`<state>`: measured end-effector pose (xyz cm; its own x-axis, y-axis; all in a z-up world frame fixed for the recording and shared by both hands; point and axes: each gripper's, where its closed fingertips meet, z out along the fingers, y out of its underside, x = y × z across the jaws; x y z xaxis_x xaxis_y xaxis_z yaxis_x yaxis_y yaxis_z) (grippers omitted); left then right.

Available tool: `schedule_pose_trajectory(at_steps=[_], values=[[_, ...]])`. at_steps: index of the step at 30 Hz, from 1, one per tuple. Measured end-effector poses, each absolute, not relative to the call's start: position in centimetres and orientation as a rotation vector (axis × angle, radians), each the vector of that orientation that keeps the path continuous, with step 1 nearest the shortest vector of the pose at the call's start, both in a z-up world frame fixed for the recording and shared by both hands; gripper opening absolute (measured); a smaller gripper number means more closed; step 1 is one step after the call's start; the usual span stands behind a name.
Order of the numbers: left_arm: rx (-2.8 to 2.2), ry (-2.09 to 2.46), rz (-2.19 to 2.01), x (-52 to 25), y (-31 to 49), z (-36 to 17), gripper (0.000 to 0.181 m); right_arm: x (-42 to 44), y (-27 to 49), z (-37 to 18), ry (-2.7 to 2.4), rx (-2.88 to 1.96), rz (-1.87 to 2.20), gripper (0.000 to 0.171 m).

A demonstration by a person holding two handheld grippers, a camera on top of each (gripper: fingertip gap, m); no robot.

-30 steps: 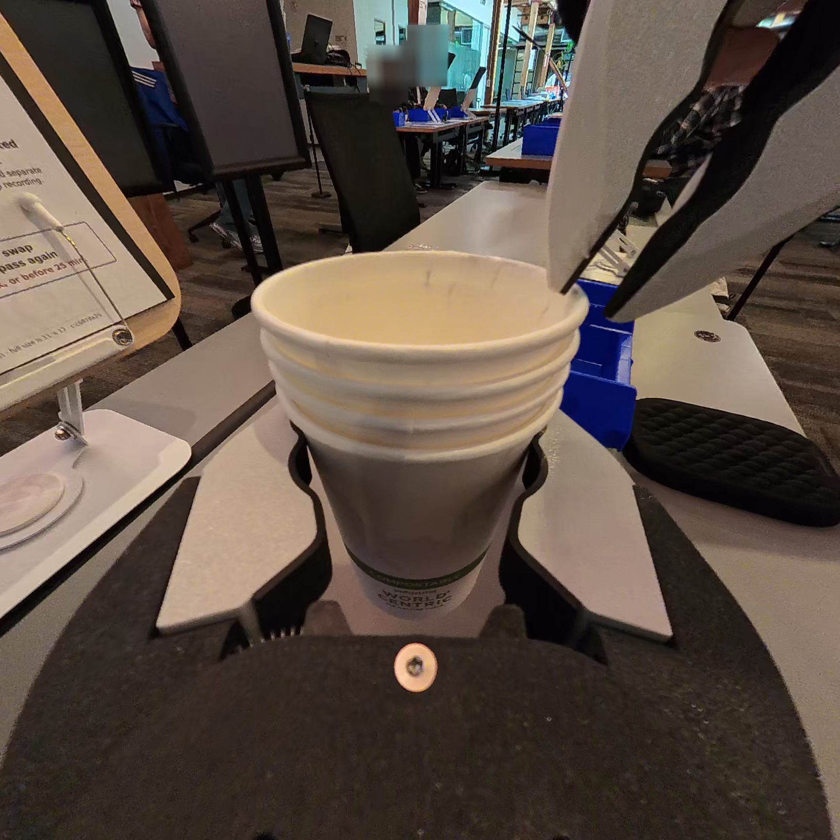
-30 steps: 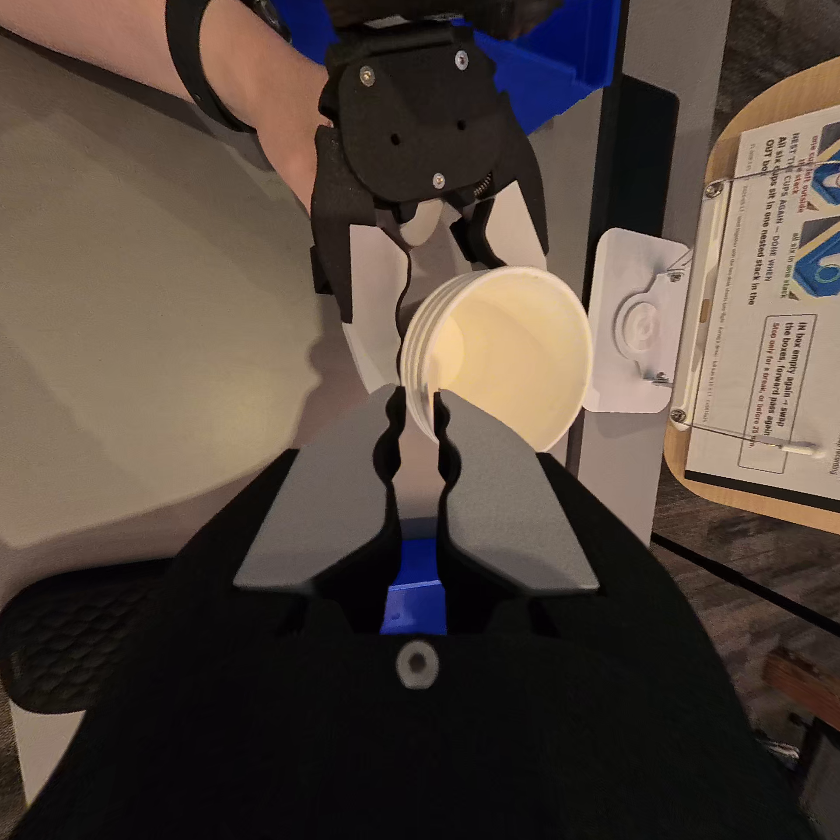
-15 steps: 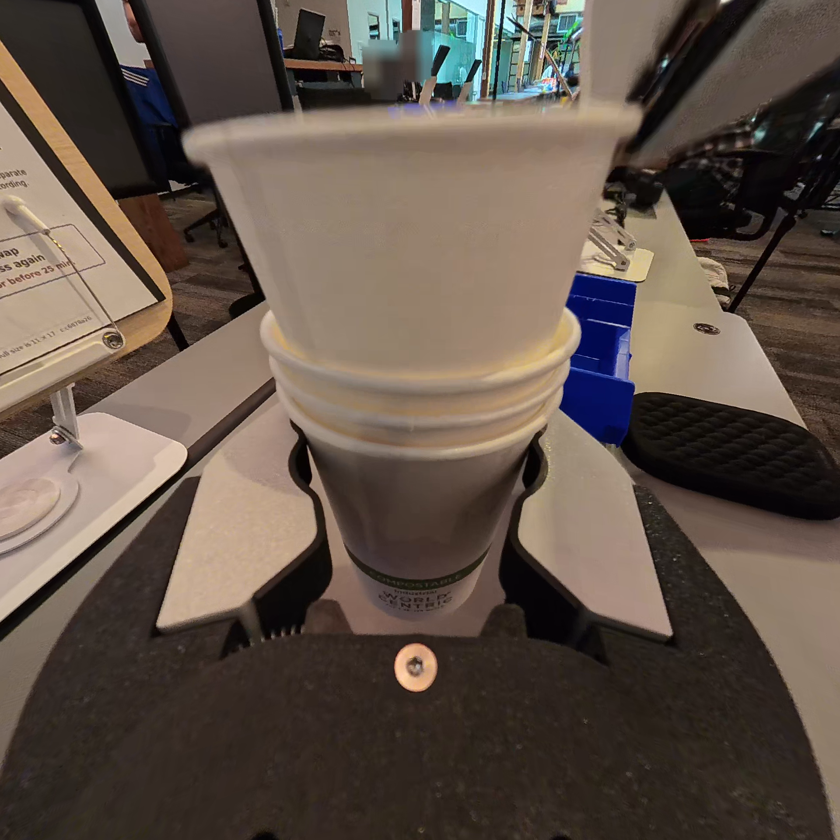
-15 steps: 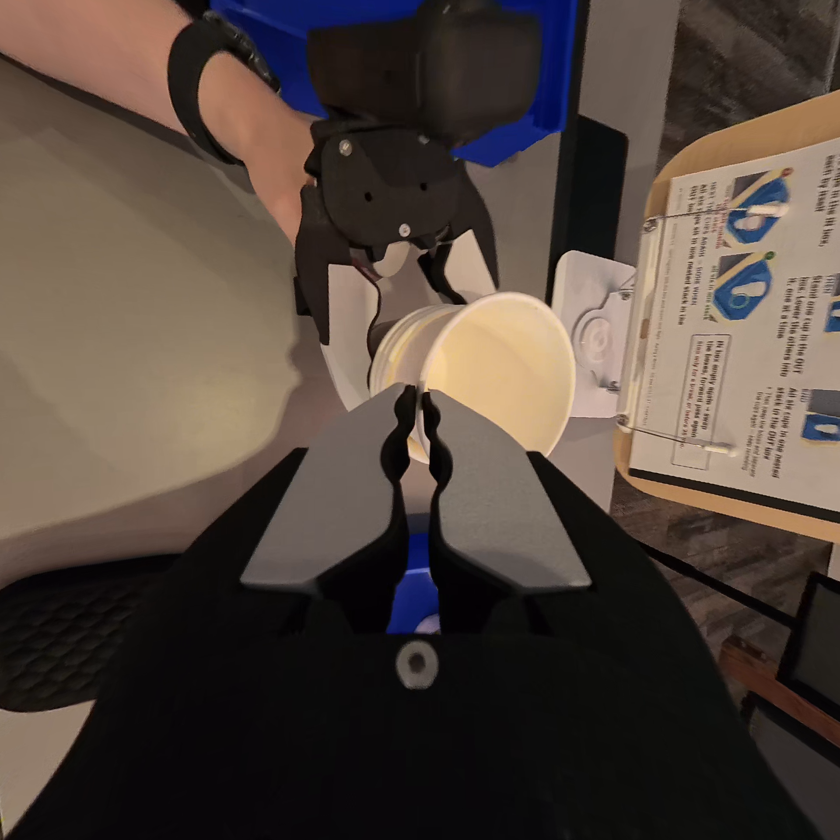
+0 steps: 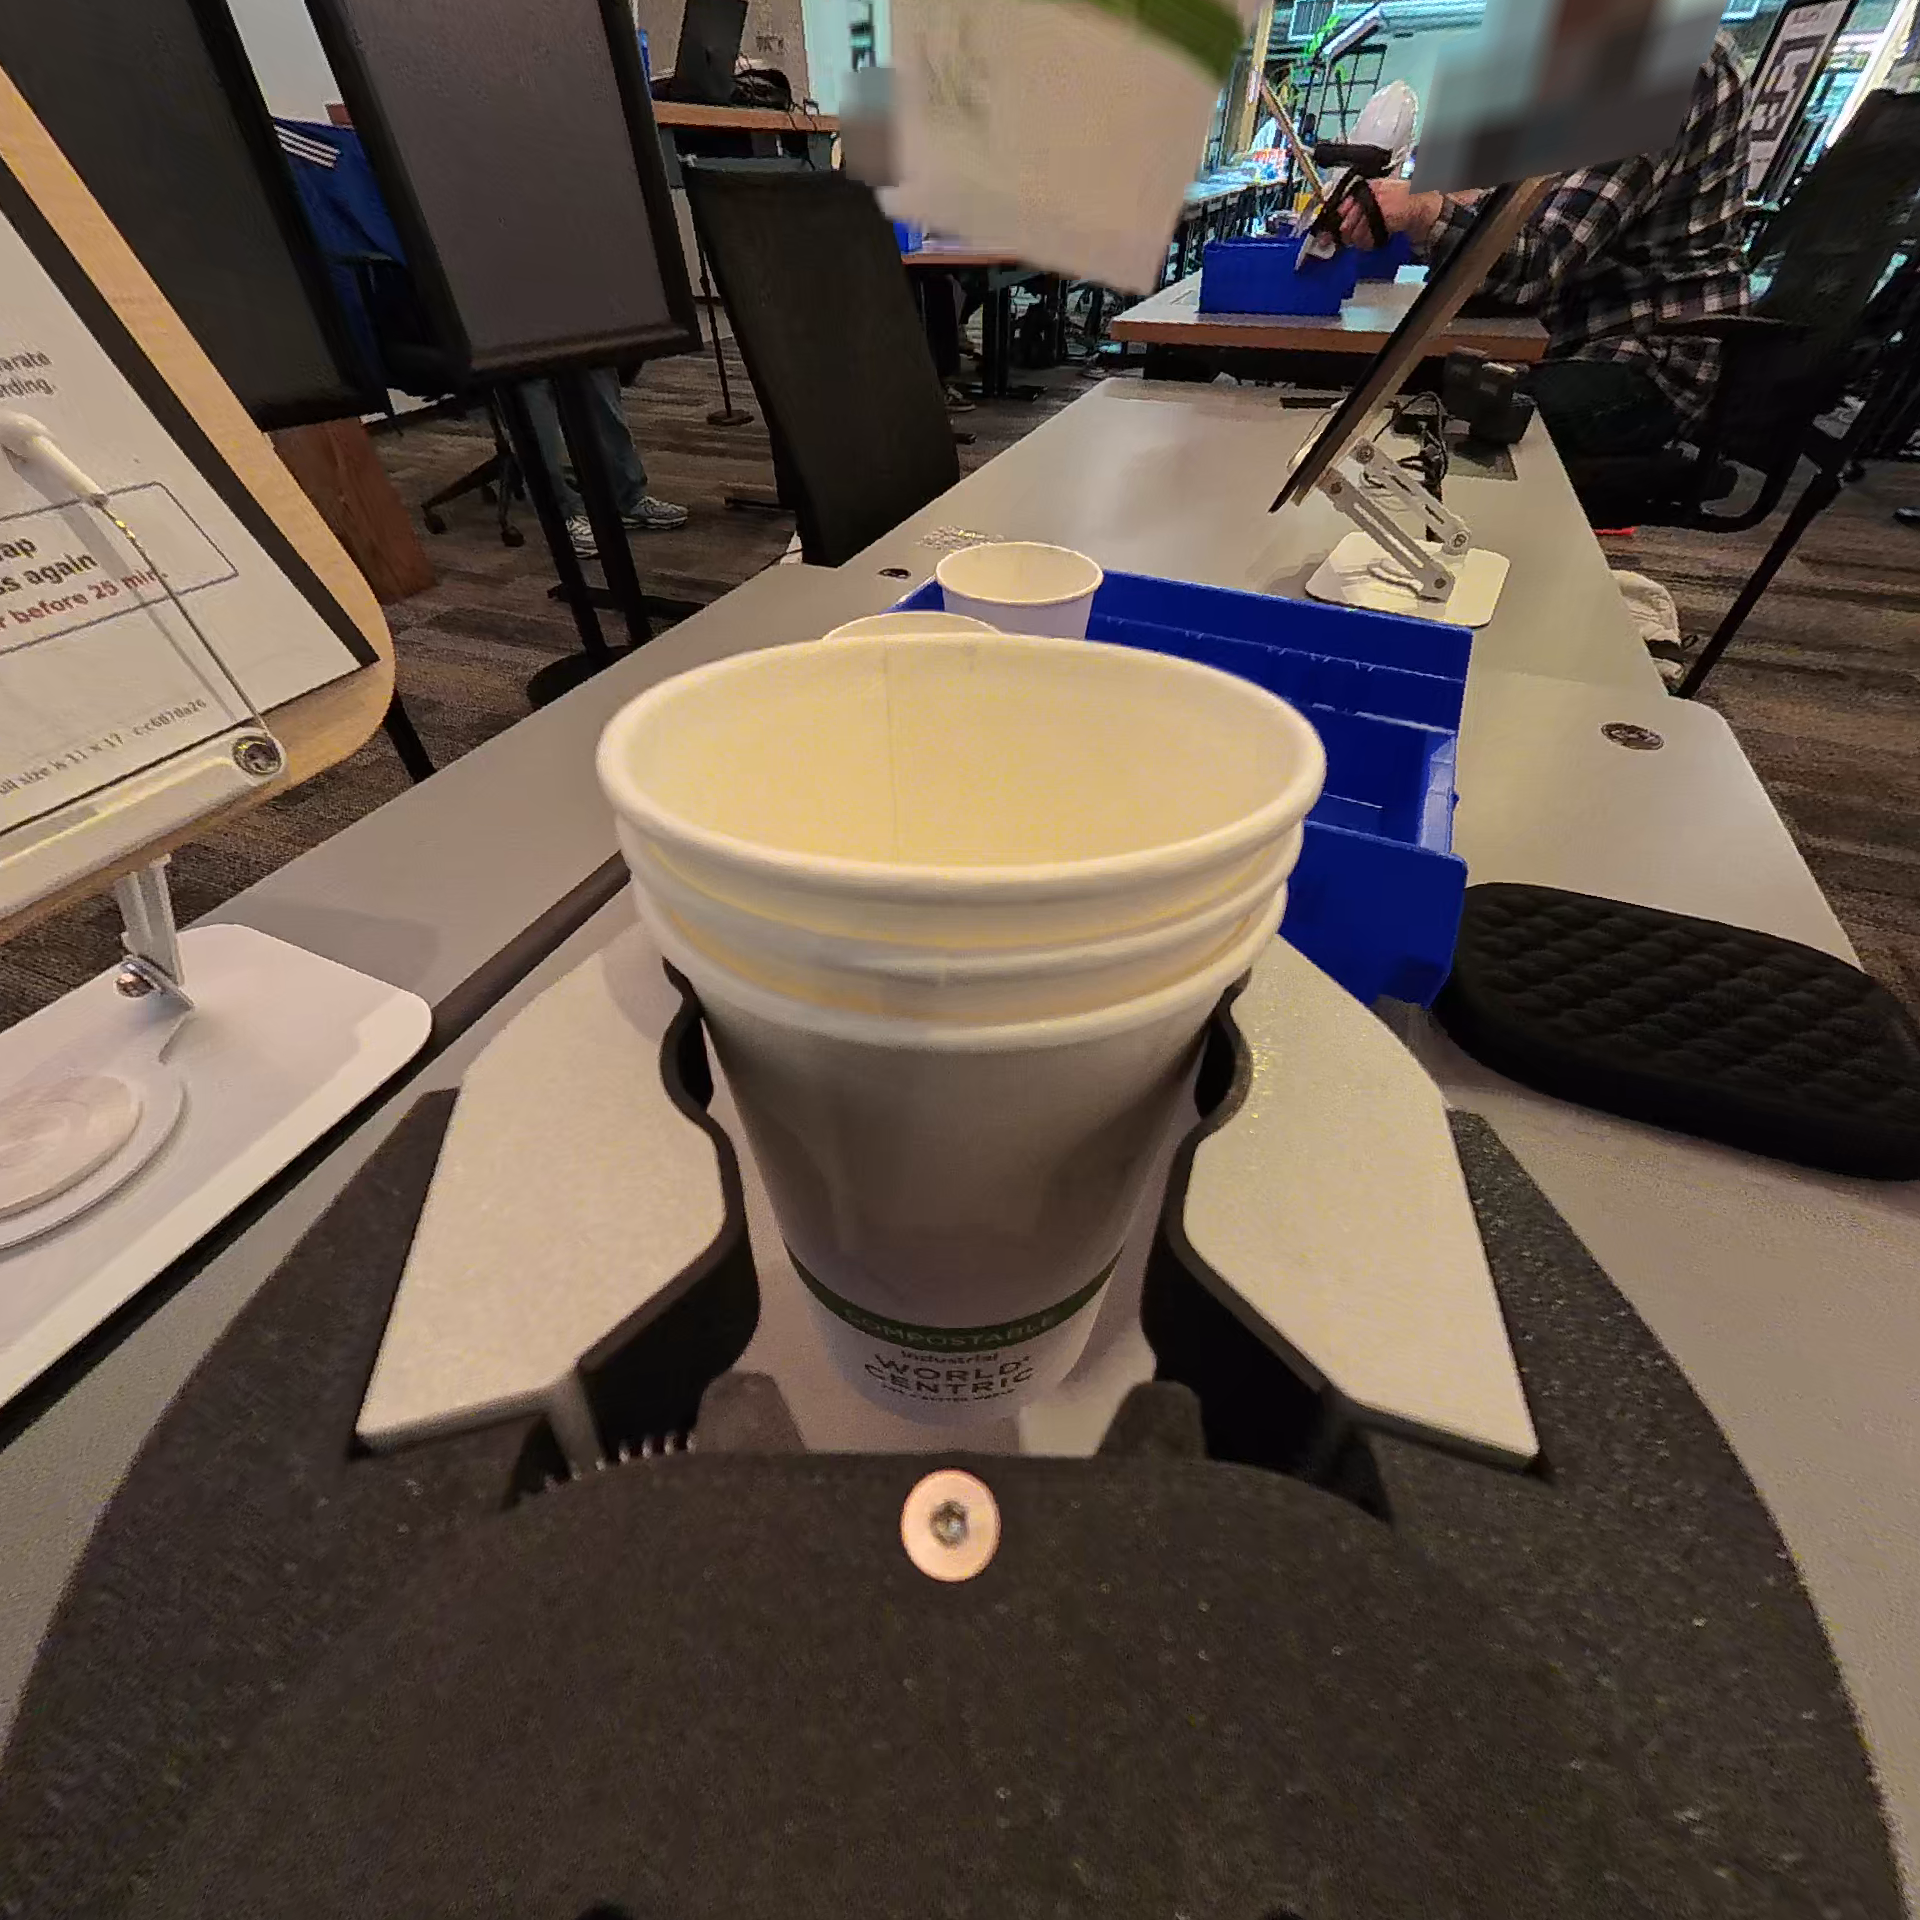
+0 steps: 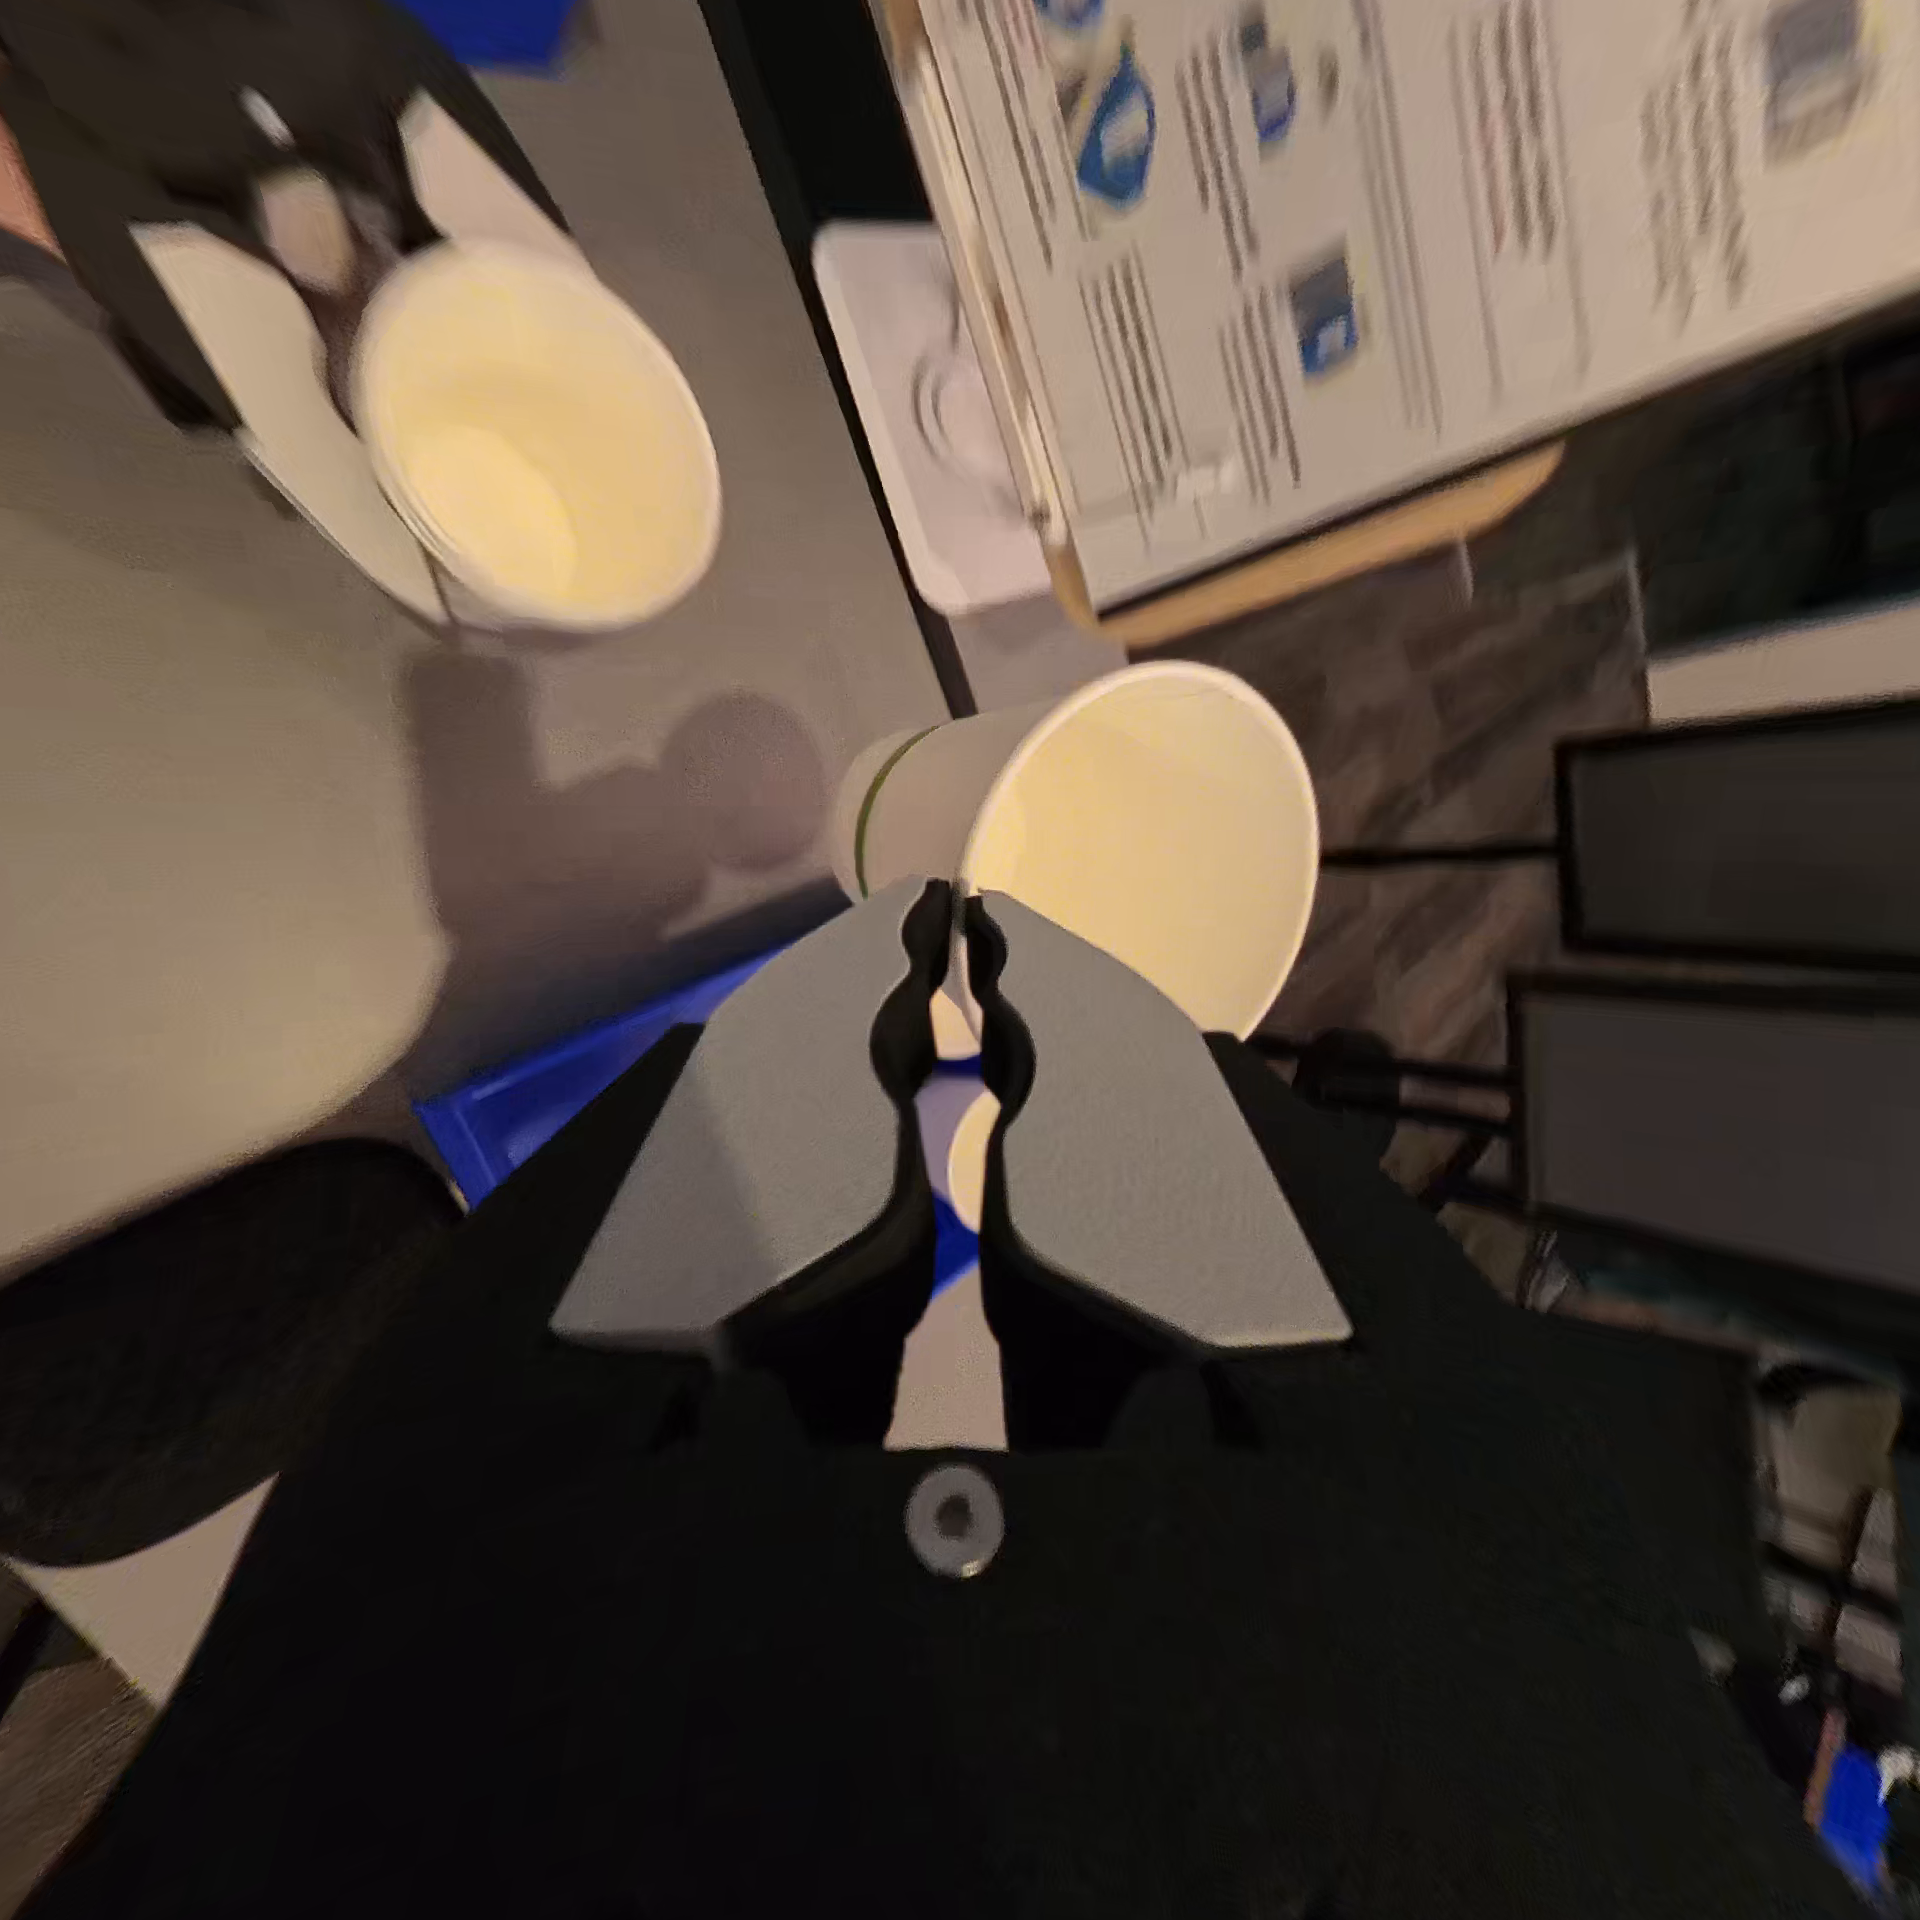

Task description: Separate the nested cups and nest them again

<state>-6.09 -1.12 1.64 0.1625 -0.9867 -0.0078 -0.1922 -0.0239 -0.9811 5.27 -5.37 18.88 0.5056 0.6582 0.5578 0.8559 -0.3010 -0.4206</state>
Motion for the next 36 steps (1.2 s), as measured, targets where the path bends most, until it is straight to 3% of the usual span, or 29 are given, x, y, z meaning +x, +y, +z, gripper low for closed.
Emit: schedule_pose_trajectory(at_steps=[7, 16, 36], values=[[-1.424, 1.22, -0.997, -6.2, -1.1, 1.9, 0.093, 16.0, -7.8, 8.4, -1.038, -2.349, -0.435, 0.003], [-1.433, 1.218, -0.998, -6.2, -0.9, 1.6, 0.093, 19.7, -10.2, -1.9, -0.995, -2.512, -0.388, 0.003], [-1.442, 1.226, -0.997, -6.1, -0.9, 1.2, 0.093, 22.2, -9.8, -5.4, -1.035, -2.545, -0.492, 0.003]])
